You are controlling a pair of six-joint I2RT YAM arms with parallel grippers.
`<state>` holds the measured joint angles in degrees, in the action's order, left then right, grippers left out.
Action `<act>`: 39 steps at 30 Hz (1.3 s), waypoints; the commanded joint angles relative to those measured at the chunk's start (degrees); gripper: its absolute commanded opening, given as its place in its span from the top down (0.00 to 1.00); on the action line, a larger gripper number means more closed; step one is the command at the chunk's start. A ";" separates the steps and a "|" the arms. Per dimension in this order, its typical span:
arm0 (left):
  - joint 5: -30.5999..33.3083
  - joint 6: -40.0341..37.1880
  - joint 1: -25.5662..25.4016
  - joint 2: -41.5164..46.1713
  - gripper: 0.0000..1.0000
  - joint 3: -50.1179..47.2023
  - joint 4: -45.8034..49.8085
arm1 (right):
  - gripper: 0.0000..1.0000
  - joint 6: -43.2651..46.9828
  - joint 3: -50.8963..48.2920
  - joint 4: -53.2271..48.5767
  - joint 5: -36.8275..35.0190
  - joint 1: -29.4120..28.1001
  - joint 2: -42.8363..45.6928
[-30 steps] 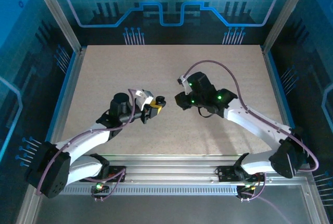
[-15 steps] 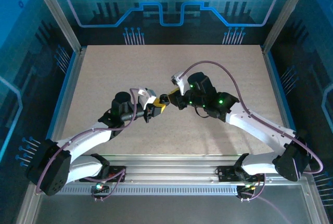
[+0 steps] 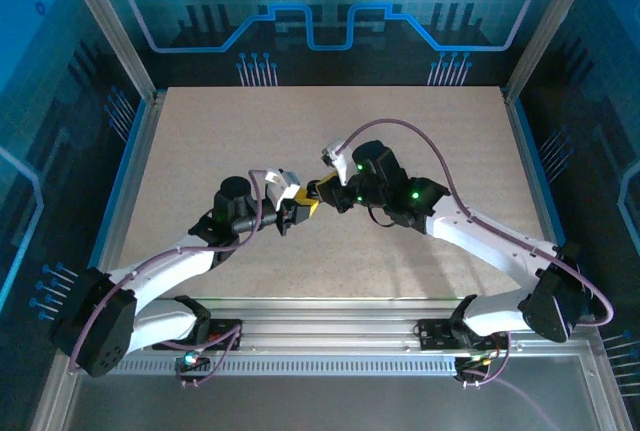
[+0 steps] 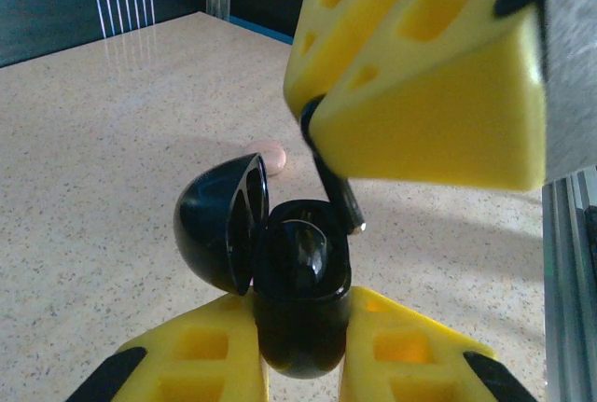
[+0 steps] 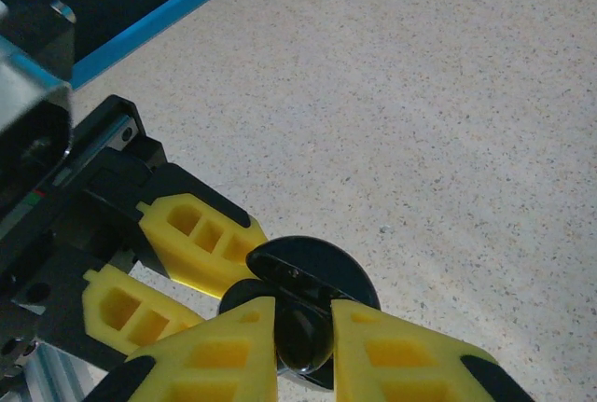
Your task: Insert the wireless bluetooth earbuds into the charging case
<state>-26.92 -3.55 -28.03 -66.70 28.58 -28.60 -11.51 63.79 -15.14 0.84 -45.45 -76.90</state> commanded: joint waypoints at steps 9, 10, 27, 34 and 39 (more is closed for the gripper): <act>-2.03 -0.16 -0.41 2.18 0.95 0.87 -3.66 | 0.82 0.69 -1.66 2.57 -3.08 -1.18 -0.01; -2.05 -0.14 -0.40 2.26 0.95 0.87 -3.72 | 0.82 0.74 -1.73 2.70 -3.07 -1.23 0.08; -2.68 4.95 -0.48 1.15 0.95 -0.10 -8.61 | 0.82 1.49 -6.65 12.41 -6.23 -1.54 6.51; -3.40 7.49 -0.53 -0.01 0.95 -0.46 -11.72 | 0.82 1.99 -6.44 15.13 -4.89 -1.61 6.09; -3.53 7.93 -0.65 -0.02 0.95 -0.30 -11.74 | 0.82 2.71 -5.82 16.12 -4.52 -1.65 5.48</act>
<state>-28.42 3.16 -28.29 -66.50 28.56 -37.26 -10.00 57.60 -1.78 -4.10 -46.24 -71.40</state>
